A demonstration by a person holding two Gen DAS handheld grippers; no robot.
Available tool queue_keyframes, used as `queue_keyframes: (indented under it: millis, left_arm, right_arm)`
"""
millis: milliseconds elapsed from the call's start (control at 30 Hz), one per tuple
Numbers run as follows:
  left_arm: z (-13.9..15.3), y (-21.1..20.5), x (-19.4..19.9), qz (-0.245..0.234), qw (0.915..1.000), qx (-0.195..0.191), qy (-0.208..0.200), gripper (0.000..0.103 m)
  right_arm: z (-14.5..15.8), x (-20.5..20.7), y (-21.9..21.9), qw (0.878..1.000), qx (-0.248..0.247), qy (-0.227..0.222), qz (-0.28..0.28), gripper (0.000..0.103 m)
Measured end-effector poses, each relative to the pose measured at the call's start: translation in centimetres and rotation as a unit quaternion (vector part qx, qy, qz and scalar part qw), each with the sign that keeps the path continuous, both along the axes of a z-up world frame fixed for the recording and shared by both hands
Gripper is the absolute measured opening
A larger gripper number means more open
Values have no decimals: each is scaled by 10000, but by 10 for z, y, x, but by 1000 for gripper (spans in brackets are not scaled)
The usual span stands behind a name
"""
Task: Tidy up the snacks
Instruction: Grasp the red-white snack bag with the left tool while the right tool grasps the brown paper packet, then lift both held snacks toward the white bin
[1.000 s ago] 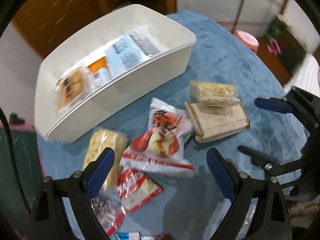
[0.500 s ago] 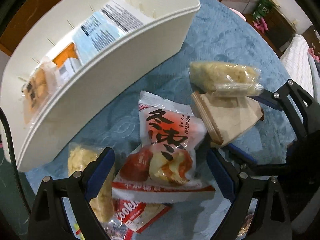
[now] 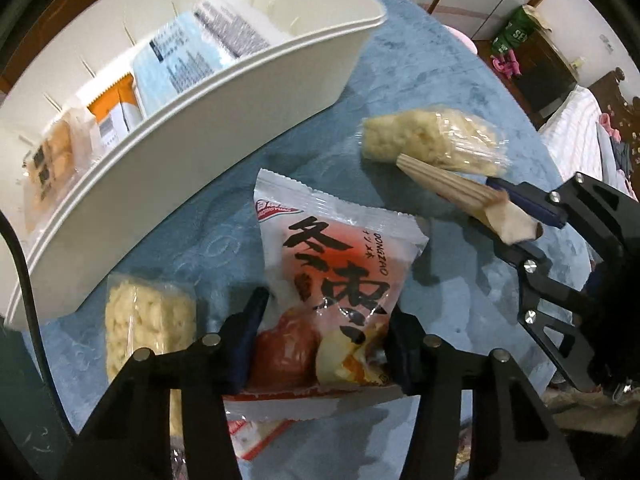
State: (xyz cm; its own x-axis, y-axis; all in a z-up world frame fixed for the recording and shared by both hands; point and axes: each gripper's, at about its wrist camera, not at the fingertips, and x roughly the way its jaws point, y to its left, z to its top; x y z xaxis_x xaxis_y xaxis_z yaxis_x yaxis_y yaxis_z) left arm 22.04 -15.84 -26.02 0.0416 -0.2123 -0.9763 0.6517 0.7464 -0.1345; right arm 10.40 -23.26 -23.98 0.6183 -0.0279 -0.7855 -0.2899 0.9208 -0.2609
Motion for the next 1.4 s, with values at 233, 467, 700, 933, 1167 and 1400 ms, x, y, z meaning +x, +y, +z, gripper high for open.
queue_keyframes:
  millis: [233,467,700,933,1167,1400]
  left_arm:
    - [41,0,-25,260,9992,-178,-228,50]
    - [92,7,-52,537,9961,-447,-547,50]
    - [123,-9,-87,618,9924,-699,-807,50]
    - [142,-30,-110,665,9894,-892,-930,50]
    - [163,-41,-127,749,9848,-1142,-1077,50]
    - [192,-38,-135,983,9773,-1352,-1299,50]
  right_arm:
    - [19,-18,-7,9996,288,-48,36,13]
    - [48,-40,-21,9984,466,-271,169,13]
    - [74,-71,-42,9964,716,-436,119,13]
    - [96,-102,-59,9938,929,-604,58,13]
    - [121,-126,-74,9897,1145,-858,-12,13]
    - [146,-131,-87,9835,1436,-1100,-83,13]
